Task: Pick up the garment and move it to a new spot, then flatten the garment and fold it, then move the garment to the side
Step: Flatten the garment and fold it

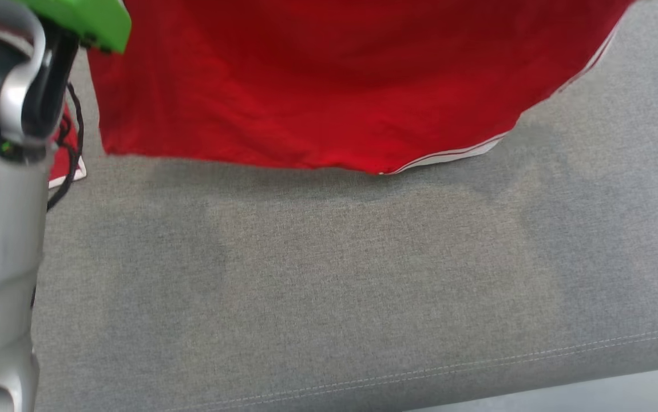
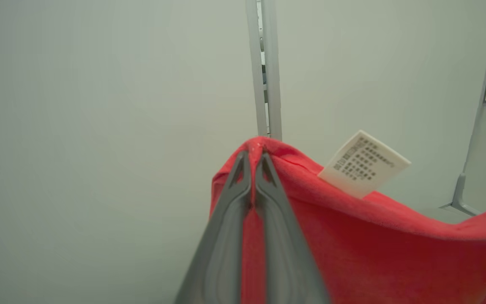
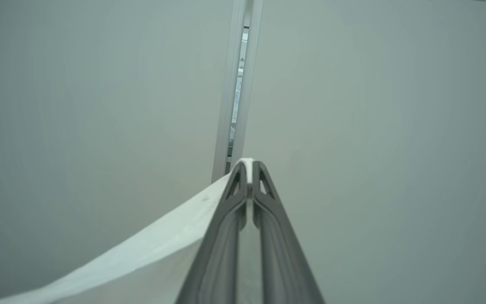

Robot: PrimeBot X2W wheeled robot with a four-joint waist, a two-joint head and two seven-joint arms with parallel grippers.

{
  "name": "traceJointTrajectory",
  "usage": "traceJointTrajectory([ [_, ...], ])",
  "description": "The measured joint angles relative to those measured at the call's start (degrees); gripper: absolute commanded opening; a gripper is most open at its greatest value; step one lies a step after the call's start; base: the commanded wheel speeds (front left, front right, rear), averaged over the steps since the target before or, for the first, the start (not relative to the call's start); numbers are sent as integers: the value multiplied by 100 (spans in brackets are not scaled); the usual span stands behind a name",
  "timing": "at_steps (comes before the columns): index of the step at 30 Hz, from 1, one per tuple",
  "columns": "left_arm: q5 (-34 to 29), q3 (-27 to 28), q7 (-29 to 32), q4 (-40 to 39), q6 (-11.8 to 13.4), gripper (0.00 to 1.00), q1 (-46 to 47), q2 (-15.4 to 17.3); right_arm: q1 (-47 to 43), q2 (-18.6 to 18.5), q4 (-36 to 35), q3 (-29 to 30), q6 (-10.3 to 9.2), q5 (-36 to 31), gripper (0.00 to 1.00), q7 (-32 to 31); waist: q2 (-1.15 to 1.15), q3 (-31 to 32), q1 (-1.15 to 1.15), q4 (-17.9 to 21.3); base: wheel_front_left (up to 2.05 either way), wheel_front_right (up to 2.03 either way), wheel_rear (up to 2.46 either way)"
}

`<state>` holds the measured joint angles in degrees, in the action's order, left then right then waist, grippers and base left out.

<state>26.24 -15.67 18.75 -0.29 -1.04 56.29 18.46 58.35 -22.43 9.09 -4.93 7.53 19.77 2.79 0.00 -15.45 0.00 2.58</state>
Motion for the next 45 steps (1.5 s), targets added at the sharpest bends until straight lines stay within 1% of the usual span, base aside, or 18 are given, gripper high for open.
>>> traceJointTrajectory([
  [4,63,-43,-75,966,-96,0,619,-169,739,-42,822,-255,1,83,0,136,0,-181,0,-9,0,0,0],
  [5,67,-68,-125,1457,-148,0,955,-267,1151,-56,1244,-377,0,112,0,219,0,-286,0,-18,0,0,0],
  [8,93,-57,-338,2164,-177,0,1419,-427,1752,-58,1909,-531,0,141,0,402,0,-449,0,-38,0,0,0],
  [10,99,-52,-552,2603,-201,0,1705,-541,2102,-70,2326,-665,0,145,0,549,0,-543,1,-65,0,0,0],
  [14,98,48,-1053,3456,-209,0,2343,-678,2845,-44,3086,-641,1,198,0,925,0,-696,1,-148,0,0,0],
  [18,79,107,-1570,4187,-246,0,2872,-738,3498,64,3579,-520,1,174,0,1155,0,-822,1,-232,0,0,0],
  [21,10,124,-1953,4636,-255,0,3314,-758,3987,172,3718,-337,1,71,0,1215,0,-942,1,-261,0,0,0],
  [23,-25,110,-2151,4909,-258,0,3541,-805,4147,250,3705,-175,0,-30,0,1223,0,-1028,1,-274,0,0,0],
  [27,-4,34,-2280,5405,-404,0,3798,-924,4169,433,3834,-242,0,-183,0,1226,0,-1227,1,-281,0,0,0],
  [29,83,12,-2210,5726,-472,0,3786,-1011,4079,494,3891,-387,1,-175,0,1227,0,-1334,1,-277,0,0,0],
  [31,210,22,-2178,6000,-533,0,3738,-1061,3876,521,3971,-481,1,-33,0,1227,0,-1443,1,-272,0,0,0],
  [34,386,26,-2123,6351,-588,0,3471,-1106,3485,520,4214,-670,0,303,0,1226,0,-1577,1,-261,0,0,0],
  [38,515,-54,-2351,6552,-613,0,3092,-1168,2971,517,4346,-996,-1,924,0,1226,0,-1684,1,-265,0,0,0],
  [41,630,-83,-2654,6590,-630,0,2728,-1232,2462,445,4236,-1284,-2,1408,0,1226,0,-1671,1,-284,0,0,0],
  [43,734,-118,-2880,6528,-634,0,2487,-1270,2086,374,4056,-1411,-2,1836,0,1226,0,-1633,1,-297,0,0,0],
  [45,879,-136,-3080,6390,-634,0,2258,-1306,1713,248,3813,-1571,-2,2125,0,1227,0,-1601,1,-305,0,0,0],
])
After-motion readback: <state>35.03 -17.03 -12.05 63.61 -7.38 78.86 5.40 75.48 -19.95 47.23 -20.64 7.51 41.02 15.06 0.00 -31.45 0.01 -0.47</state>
